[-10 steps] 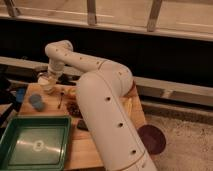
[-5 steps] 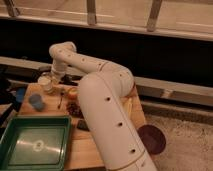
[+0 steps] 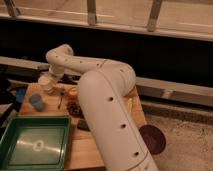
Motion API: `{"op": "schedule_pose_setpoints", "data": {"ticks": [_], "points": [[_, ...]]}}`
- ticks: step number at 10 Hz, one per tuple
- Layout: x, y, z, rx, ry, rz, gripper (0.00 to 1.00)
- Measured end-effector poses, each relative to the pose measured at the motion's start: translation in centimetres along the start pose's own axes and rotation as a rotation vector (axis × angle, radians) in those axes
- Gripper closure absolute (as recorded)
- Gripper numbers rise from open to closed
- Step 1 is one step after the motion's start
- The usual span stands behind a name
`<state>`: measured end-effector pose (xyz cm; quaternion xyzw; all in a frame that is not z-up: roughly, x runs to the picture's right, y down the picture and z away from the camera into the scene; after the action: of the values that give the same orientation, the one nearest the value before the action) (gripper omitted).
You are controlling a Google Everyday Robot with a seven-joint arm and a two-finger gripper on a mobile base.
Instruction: Place brush in paper cup
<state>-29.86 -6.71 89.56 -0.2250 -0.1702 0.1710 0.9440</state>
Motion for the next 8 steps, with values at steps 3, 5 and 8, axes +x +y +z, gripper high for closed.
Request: {"op": "schedule_pose_setpoints", "data": {"ticks": [3,5,8], "points": [[-0.8,-0.4,1.0,-0.023,-0.006,0.010,1.00],[-0.7,-0.5,1.2,-0.097,0.004,-0.002,1.00],[-0.5,0.3,2.2,-0.214,0.018,-0.024,1.00]]}}
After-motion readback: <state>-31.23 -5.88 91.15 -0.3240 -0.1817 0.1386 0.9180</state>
